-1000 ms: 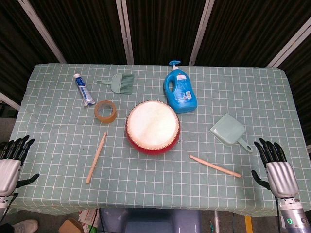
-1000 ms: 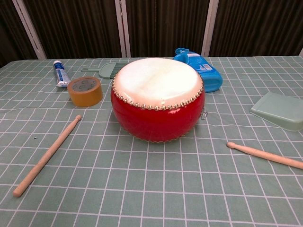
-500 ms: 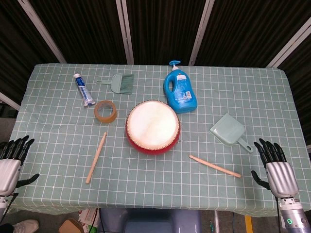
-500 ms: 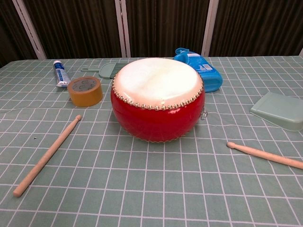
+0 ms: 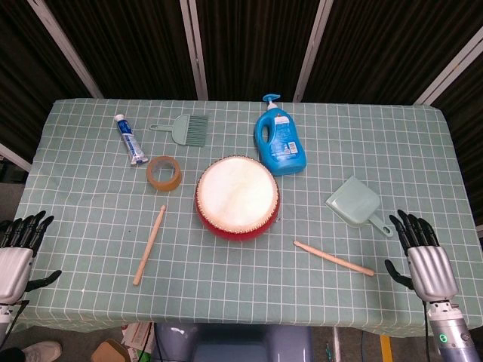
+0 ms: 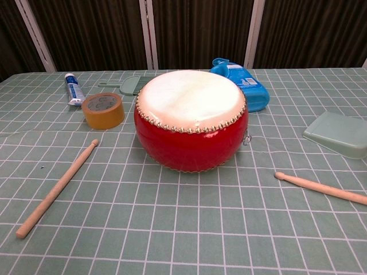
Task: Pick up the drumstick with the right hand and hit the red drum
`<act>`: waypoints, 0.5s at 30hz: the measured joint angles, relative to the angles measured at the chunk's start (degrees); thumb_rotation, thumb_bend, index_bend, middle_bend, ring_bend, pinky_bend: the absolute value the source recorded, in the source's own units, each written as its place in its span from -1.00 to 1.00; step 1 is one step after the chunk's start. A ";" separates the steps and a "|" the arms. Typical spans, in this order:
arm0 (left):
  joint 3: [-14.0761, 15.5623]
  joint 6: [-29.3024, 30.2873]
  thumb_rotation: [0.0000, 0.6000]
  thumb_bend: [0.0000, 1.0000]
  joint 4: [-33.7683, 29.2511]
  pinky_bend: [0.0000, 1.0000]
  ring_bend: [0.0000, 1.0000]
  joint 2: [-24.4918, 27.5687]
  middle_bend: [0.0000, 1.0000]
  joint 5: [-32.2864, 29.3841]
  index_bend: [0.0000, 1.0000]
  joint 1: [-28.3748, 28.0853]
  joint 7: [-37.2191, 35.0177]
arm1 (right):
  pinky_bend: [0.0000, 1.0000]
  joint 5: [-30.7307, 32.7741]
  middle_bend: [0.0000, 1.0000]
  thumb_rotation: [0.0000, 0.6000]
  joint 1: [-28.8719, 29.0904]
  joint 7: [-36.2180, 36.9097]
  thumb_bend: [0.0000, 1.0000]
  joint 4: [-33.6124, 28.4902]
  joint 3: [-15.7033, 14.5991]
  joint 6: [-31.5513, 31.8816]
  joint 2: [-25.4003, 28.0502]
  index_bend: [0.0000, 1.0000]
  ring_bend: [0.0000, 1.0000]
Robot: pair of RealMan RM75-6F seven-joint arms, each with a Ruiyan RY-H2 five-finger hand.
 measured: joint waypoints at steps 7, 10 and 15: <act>-0.01 -0.01 1.00 -0.85 0.01 -0.96 -1.00 0.10 -1.00 0.09 -1.00 -0.05 -0.55 | 0.80 4.99 0.69 1.00 2.89 -4.07 -0.29 -4.18 2.78 -4.03 -0.40 -0.55 0.92; 0.05 -0.06 1.00 -0.85 0.05 -0.96 -1.00 0.20 -1.00 0.27 -1.00 -0.11 -0.95 | 0.95 6.42 0.89 1.00 3.94 -6.73 -0.29 -5.26 3.44 -5.29 -0.89 -0.34 1.00; 0.34 -0.19 1.00 -0.85 0.20 -0.96 -1.00 0.37 -1.00 0.90 -1.00 -0.23 -1.72 | 1.00 10.69 1.00 1.00 5.89 -15.72 -0.29 -7.71 4.00 -7.80 -3.16 -0.10 1.00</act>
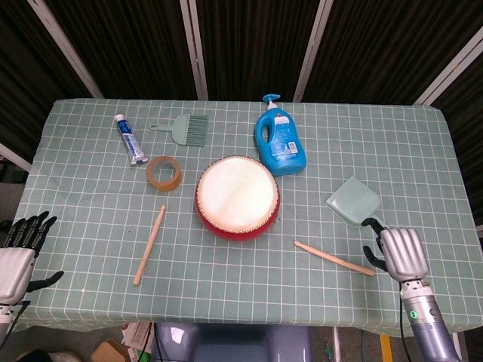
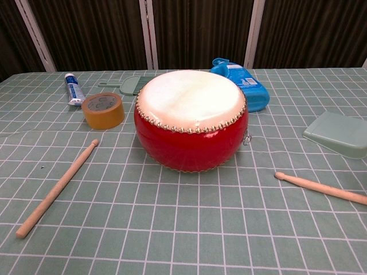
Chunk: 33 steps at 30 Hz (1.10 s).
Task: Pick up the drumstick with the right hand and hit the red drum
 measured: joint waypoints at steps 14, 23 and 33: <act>0.09 -0.47 1.00 -0.85 -0.05 -0.96 -1.00 -0.05 -1.00 -0.10 -1.00 -0.22 0.01 | 1.00 16.16 1.00 1.00 3.52 -16.75 -0.29 -4.45 -0.09 -2.11 -7.84 -0.01 1.00; 0.09 -0.71 1.00 -0.85 -0.19 -0.96 -1.00 -0.08 -1.00 -0.30 -1.00 -0.31 0.34 | 1.00 19.13 1.00 1.00 4.02 -18.67 -0.28 -4.31 -1.64 -1.69 -9.92 -0.01 1.00; 0.05 -0.85 1.00 -0.85 -0.19 -0.96 -1.00 -0.10 -1.00 -0.45 -1.00 -0.38 0.34 | 1.00 23.74 1.00 1.00 4.85 -19.48 -0.28 -0.53 -1.99 -2.47 -13.24 -0.01 1.00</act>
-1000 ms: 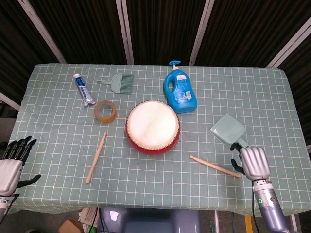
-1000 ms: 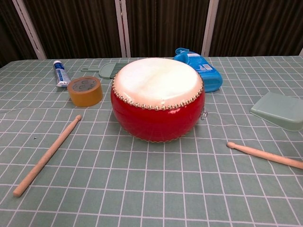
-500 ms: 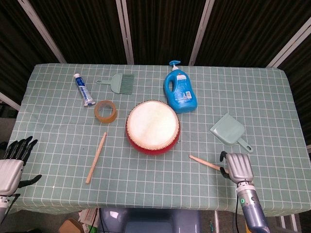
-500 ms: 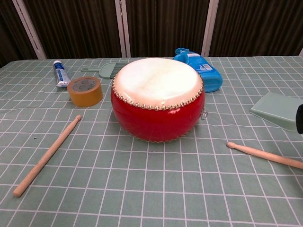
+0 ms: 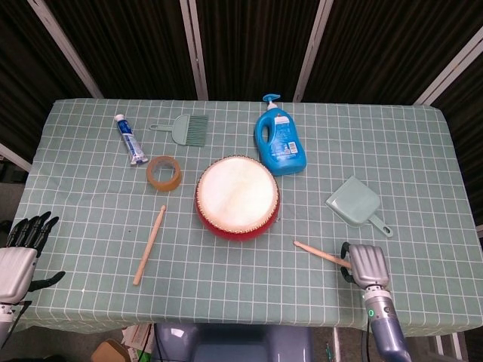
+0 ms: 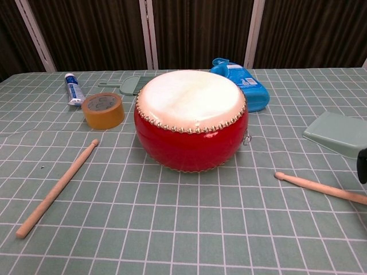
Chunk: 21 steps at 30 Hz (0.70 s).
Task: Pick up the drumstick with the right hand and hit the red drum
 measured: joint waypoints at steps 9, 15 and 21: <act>0.00 -0.12 1.00 -0.85 -0.03 -0.96 -1.00 -0.04 -1.00 -0.13 -1.00 -0.05 0.02 | 1.00 2.79 1.00 1.00 0.78 0.40 -0.28 4.00 0.49 -0.50 -2.60 -0.03 1.00; -0.07 -0.26 1.00 -0.85 -0.08 -0.96 -1.00 -0.08 -1.00 -0.32 -1.00 -0.11 0.11 | 1.00 5.12 1.00 1.00 1.19 0.37 -0.28 4.98 0.48 -1.15 -3.16 -0.10 1.00; -0.04 -0.26 1.00 -0.85 -0.23 -0.96 -1.00 -0.10 -1.00 -0.34 -1.00 -0.11 0.31 | 1.00 5.73 1.00 1.00 1.36 0.50 -0.28 5.46 0.03 -1.08 -3.72 -0.10 1.00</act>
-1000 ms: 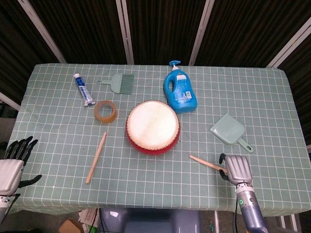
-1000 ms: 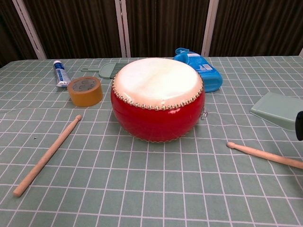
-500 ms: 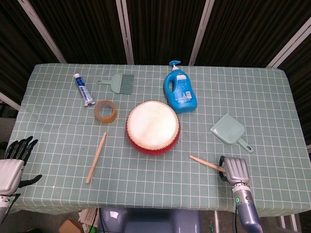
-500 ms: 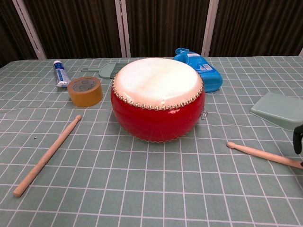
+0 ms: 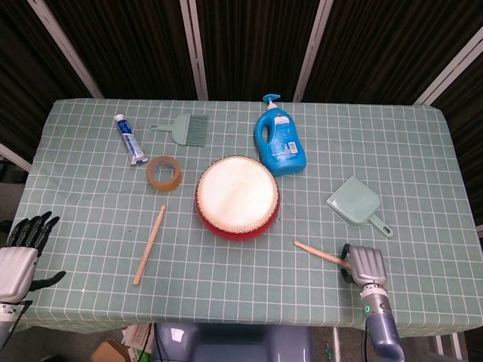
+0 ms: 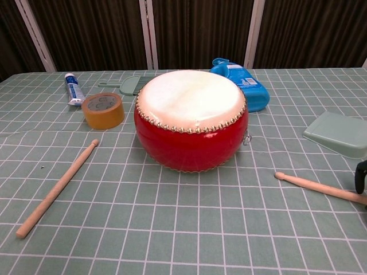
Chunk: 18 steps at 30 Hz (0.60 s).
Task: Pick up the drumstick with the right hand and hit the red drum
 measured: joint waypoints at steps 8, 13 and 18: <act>0.00 -0.02 1.00 -0.85 -0.02 -0.96 -1.00 0.02 -1.00 -0.06 -1.00 0.00 -0.17 | 1.00 1.44 1.00 1.00 0.16 0.63 -0.23 2.82 0.04 -0.22 -0.86 -0.09 1.00; 0.00 -0.06 1.00 -0.85 -0.05 -0.96 -1.00 0.03 -1.00 0.01 -1.00 -0.06 -0.21 | 1.00 1.28 1.00 1.00 -0.01 1.65 -0.05 4.92 -0.40 -0.30 -1.39 0.13 1.00; 0.01 -0.16 1.00 -0.85 -0.18 -0.96 -1.00 0.07 -1.00 -0.13 -1.00 -0.06 -0.21 | 1.00 0.76 1.00 1.00 -0.18 2.25 0.37 5.60 -0.85 -0.30 -1.58 0.47 1.00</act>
